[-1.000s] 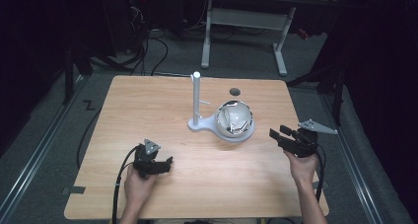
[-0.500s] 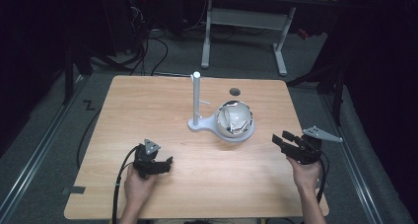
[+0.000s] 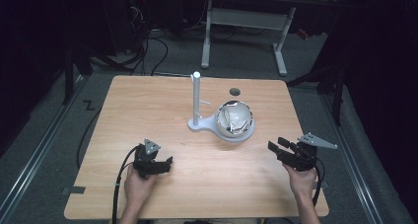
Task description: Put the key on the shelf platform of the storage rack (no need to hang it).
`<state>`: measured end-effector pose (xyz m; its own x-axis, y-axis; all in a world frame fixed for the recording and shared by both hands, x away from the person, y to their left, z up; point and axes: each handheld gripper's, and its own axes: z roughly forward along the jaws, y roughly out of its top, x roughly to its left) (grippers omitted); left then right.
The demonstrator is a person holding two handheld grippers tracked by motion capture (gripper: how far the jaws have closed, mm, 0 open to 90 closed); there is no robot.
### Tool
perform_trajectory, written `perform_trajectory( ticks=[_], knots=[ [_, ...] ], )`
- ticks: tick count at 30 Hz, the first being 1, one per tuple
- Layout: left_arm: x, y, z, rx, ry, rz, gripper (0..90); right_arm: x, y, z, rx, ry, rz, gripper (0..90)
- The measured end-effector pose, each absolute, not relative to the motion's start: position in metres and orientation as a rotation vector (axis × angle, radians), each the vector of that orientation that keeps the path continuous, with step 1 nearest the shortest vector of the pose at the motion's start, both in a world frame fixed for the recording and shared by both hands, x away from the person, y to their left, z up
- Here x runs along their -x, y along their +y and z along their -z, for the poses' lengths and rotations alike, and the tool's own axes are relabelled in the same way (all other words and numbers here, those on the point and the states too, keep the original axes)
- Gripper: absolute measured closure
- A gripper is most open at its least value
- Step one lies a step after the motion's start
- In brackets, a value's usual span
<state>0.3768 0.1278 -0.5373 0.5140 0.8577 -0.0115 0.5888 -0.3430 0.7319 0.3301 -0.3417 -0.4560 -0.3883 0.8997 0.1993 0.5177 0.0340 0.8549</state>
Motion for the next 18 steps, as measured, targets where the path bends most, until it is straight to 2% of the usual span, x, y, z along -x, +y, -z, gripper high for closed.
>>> perform_trajectory(
  ticks=[18],
  knots=[
    [-0.377,0.128,0.537,-2.064,1.176,-0.498,18.3,-0.322,-0.330,0.475,-1.447,1.961,-1.306,48.2]
  ],
)
